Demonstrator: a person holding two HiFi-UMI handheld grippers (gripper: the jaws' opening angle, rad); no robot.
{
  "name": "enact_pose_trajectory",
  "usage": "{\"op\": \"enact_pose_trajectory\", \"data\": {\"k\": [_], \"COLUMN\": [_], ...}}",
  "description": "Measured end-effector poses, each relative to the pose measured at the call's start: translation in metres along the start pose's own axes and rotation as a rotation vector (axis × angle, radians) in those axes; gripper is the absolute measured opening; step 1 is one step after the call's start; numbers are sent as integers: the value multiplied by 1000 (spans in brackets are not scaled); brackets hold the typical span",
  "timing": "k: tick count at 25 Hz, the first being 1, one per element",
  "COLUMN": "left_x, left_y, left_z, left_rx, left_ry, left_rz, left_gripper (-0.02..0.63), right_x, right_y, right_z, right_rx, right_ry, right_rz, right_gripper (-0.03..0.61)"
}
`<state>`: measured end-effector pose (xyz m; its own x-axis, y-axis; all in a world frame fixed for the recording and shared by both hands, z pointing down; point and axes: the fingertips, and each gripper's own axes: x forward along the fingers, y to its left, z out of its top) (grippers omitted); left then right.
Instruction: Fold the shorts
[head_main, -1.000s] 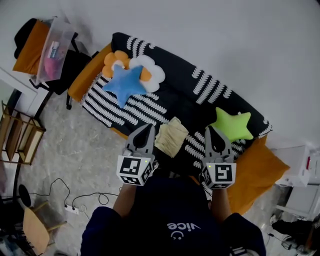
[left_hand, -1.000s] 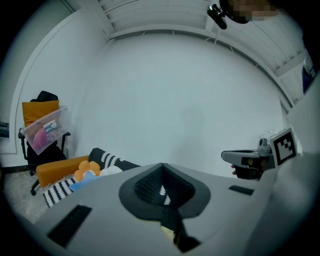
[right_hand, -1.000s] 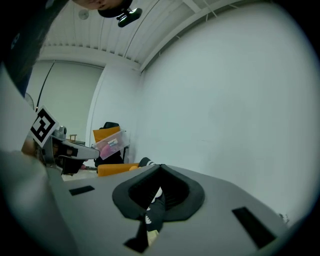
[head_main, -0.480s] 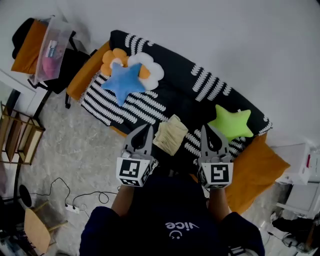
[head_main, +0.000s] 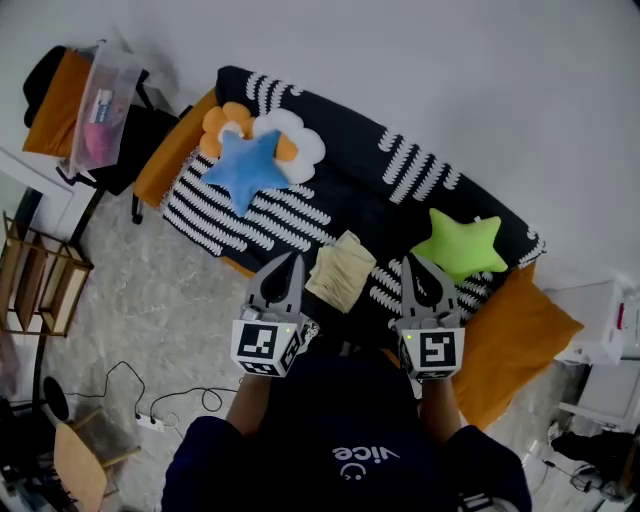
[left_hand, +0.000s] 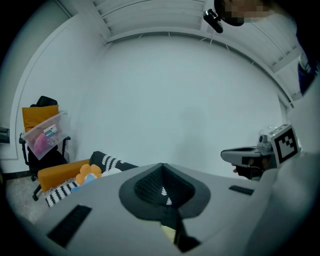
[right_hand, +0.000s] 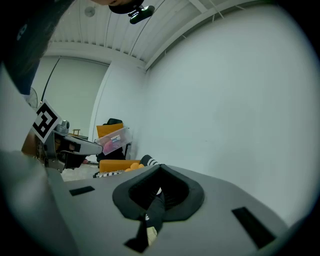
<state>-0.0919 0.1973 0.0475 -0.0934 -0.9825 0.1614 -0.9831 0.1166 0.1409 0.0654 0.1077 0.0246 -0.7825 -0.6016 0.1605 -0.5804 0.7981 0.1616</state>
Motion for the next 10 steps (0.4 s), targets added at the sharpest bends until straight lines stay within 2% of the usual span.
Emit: {"op": "enact_pose_trajectory", "data": {"k": [4,10], "left_x": [1,8], "left_y": [-3,-7], "left_z": [1,6], "left_rx": [61,97], "left_ry": [0,-18], "left_rz": [6,-2], "left_gripper": [3,3], "right_x": [-3,-2], "right_y": [-2,-5], "right_z": [-7,-17], "right_rx": [-16,-45], "right_ry": [36,60], "right_rz": [-5,4], "right_gripper": [8,8]}}
